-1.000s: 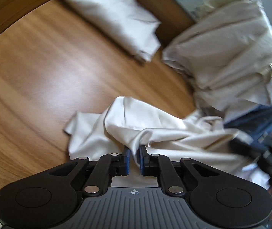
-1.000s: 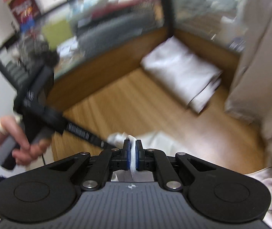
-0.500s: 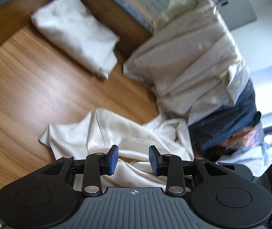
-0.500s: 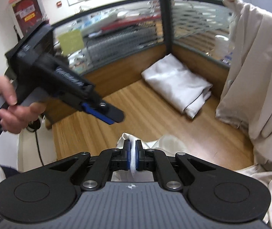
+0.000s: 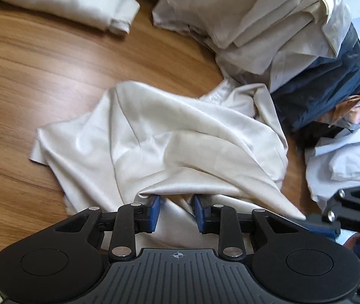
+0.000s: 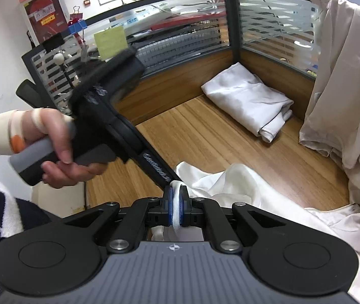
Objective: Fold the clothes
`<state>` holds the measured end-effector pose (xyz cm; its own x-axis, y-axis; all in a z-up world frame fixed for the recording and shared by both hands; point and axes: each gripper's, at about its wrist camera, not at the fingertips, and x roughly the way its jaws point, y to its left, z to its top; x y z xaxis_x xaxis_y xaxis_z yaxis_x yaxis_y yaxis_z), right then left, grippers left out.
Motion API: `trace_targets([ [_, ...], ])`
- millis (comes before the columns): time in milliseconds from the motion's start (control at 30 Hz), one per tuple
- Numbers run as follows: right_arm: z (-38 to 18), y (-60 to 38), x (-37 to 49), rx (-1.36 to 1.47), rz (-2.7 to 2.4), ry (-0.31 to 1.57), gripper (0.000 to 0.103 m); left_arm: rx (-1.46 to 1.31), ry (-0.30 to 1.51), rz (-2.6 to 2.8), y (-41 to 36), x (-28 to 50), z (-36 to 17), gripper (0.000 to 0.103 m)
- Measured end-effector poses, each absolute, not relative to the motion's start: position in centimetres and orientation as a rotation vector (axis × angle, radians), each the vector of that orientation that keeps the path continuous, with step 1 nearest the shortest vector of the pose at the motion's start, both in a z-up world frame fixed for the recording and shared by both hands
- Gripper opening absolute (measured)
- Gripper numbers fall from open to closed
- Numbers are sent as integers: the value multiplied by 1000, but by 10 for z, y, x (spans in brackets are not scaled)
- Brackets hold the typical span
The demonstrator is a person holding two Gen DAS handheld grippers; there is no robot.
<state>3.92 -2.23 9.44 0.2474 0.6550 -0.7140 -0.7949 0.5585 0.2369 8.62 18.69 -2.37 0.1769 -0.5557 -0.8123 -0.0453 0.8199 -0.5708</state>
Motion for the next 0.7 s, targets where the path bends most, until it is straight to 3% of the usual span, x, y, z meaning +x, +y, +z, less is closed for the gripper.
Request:
trace_targets([
  [133, 94, -23, 34, -196, 1015, 882, 6, -548, 1380, -377, 183, 92, -37, 27],
  [167, 94, -24, 32, -197, 1018, 887, 6, -552, 1367, -371, 184, 92, -39, 10],
  [200, 93, -24, 30, -204, 1016, 892, 6, -565, 1352, -360, 185, 91, -38, 8],
  [367, 76, -30, 26, -256, 982, 976, 8, -572, 1262, -315, 195, 90, -21, 6],
  [467, 63, -36, 26, -293, 946, 1046, 15, -586, 1252, -312, 202, 92, -14, 6],
  [700, 82, -45, 47, -134, 922, 995, 15, -578, 1248, -327, 203, 92, -6, 6],
])
